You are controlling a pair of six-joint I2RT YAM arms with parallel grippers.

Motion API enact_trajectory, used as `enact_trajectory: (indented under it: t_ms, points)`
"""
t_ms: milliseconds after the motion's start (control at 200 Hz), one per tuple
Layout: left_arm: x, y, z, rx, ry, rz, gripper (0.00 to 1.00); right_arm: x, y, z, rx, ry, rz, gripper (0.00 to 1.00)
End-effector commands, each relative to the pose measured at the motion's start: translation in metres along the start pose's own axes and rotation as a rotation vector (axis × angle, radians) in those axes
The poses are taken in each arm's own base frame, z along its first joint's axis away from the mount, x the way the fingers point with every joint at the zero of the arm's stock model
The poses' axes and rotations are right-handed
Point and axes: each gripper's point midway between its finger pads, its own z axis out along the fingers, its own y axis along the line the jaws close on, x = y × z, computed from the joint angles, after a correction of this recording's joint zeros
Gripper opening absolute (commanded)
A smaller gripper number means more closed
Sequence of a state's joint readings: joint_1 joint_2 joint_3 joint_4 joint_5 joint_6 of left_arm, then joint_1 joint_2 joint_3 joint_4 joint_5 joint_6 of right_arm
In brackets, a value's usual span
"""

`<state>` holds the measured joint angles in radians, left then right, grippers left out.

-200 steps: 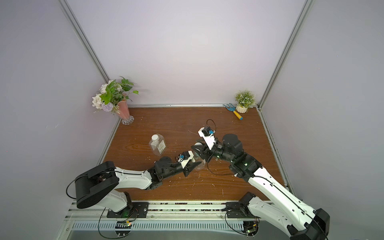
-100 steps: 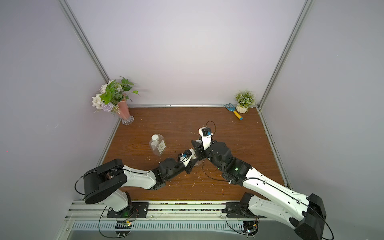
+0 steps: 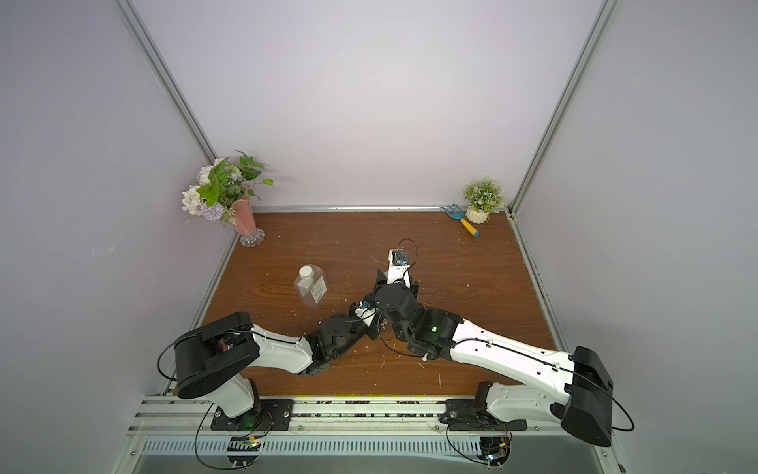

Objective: Screw on the bottle caps
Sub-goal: Screw the bottle cap onto the plastic bottle.

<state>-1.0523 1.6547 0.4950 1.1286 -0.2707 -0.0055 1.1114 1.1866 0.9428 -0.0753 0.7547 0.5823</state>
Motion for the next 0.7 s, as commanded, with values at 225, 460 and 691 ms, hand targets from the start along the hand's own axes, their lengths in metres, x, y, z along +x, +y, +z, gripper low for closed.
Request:
enact_trajectory:
  t_ms: [225,460,691]
  points:
    - [-0.056,-0.014,-0.009,0.091,-0.206,-0.042,0.04,-0.029,0.023,-0.025,-0.288,0.076,-0.077,0.59]
    - [-0.051,-0.021,-0.017,0.149,-0.197,-0.039,0.04,-0.063,0.007,-0.039,-0.346,0.059,-0.179,0.77]
    - [-0.051,-0.03,-0.024,0.259,-0.201,-0.059,0.04,-0.071,0.007,-0.048,-0.499,0.06,-0.277,0.82]
